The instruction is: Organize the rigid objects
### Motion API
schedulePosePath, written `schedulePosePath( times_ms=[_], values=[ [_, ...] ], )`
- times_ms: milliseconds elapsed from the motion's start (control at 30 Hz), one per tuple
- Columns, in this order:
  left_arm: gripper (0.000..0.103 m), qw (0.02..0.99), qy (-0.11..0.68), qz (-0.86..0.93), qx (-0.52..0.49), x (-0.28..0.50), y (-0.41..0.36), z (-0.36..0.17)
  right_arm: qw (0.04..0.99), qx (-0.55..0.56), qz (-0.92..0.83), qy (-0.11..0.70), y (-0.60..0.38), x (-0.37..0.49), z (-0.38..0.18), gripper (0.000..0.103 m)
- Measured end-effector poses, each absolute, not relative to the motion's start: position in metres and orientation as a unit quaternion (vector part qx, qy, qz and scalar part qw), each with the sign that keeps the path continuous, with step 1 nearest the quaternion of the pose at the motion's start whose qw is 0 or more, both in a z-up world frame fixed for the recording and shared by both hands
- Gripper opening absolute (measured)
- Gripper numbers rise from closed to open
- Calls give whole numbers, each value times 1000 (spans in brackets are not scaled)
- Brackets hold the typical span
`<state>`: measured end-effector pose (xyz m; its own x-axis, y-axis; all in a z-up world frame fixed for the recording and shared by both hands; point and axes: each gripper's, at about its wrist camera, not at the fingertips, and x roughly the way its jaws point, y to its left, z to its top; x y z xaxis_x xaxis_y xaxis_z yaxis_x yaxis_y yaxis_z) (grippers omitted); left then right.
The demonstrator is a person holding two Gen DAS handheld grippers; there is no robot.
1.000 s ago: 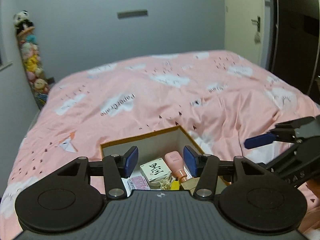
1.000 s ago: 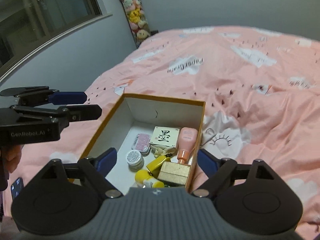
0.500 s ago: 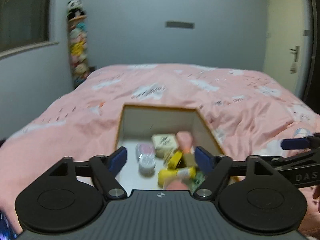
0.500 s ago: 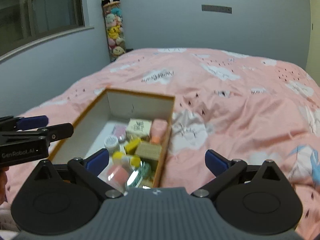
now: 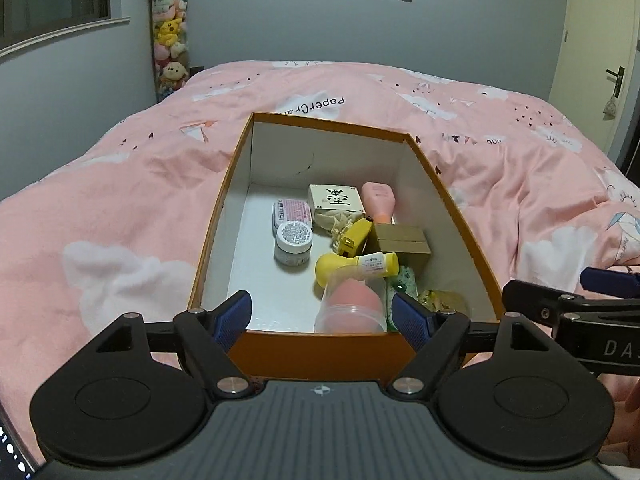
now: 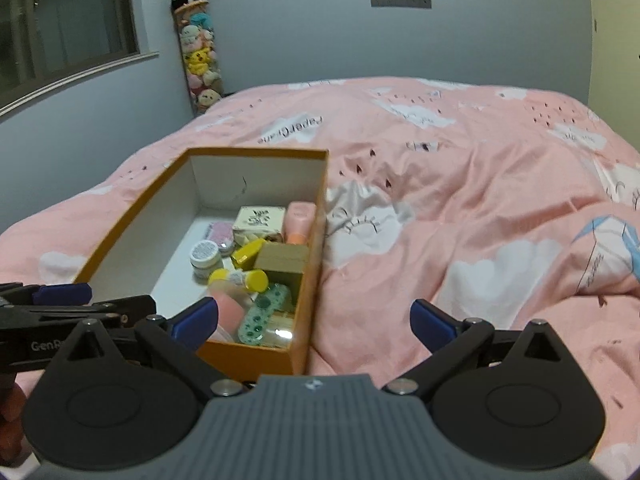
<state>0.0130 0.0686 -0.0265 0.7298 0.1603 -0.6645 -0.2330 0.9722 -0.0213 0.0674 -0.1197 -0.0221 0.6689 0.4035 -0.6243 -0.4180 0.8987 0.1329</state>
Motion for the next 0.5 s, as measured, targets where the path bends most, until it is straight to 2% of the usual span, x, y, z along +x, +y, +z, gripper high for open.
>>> schedulePosePath(
  times_ms=[500],
  values=[
    [93, 932, 343, 111, -38, 11, 63, -27, 912, -8, 222, 345, -118, 72, -32, 100]
  ],
)
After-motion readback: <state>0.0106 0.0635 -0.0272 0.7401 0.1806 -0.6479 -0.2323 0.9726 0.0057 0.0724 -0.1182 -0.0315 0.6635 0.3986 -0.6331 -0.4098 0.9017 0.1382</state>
